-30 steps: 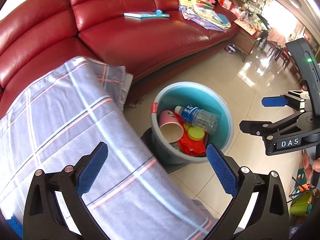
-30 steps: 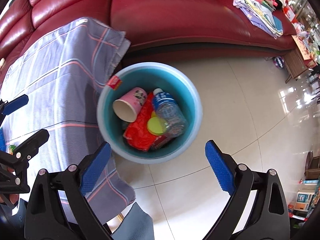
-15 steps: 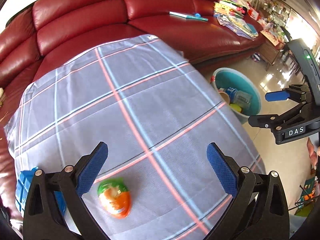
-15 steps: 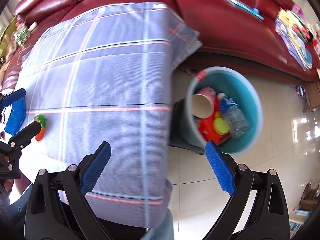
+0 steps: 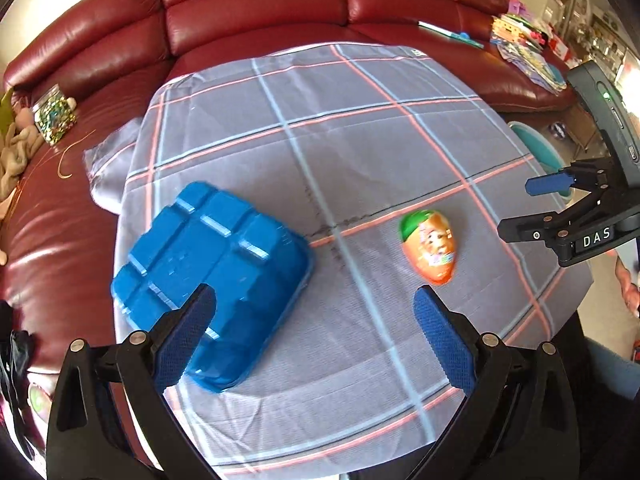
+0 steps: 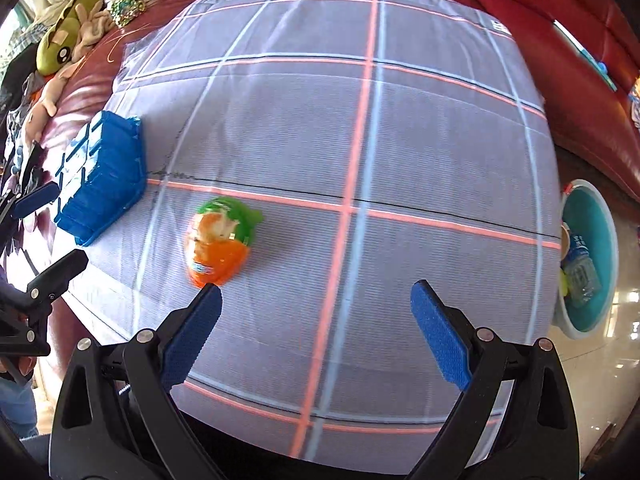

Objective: Collect trash

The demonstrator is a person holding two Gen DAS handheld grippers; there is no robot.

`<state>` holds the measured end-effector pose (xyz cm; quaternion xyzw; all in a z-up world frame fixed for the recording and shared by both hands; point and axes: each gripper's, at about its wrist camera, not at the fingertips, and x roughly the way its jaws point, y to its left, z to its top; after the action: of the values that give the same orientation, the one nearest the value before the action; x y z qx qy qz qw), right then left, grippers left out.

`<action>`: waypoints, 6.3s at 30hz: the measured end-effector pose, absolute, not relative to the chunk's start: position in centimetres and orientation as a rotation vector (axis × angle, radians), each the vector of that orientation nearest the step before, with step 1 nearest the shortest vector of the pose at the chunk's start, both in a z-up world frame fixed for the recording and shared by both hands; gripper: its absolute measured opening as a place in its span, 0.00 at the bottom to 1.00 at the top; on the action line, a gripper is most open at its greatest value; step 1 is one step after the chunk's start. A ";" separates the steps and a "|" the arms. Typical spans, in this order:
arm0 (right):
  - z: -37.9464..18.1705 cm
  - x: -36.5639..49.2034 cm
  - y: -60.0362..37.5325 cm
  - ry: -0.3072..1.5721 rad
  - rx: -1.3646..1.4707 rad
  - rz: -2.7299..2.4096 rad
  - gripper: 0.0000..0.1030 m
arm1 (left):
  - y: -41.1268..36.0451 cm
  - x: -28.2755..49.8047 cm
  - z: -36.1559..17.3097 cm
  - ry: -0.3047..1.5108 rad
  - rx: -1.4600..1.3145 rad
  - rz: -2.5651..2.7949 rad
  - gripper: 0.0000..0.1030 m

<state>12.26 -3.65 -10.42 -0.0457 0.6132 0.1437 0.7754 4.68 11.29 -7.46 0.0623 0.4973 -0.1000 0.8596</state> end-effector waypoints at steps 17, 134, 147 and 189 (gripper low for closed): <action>-13.3 13.1 2.6 1.318 -0.228 0.334 0.62 | 19.7 4.9 -11.8 1.106 -0.024 -0.081 0.96; -10.5 14.3 -20.6 1.170 0.197 0.267 0.44 | -4.8 13.3 -10.3 1.092 0.259 -0.424 0.96; -10.5 16.0 -21.7 1.177 0.177 0.197 0.45 | -7.5 15.1 -12.9 1.033 0.116 -0.288 0.01; -8.5 22.2 -21.0 1.236 0.174 0.259 0.45 | -6.6 18.8 -10.1 1.079 0.100 -0.510 0.72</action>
<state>22.18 -21.01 -8.55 0.0813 0.5768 0.1211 0.8037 18.77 -6.63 -10.08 0.0472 0.5077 -0.2400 0.8261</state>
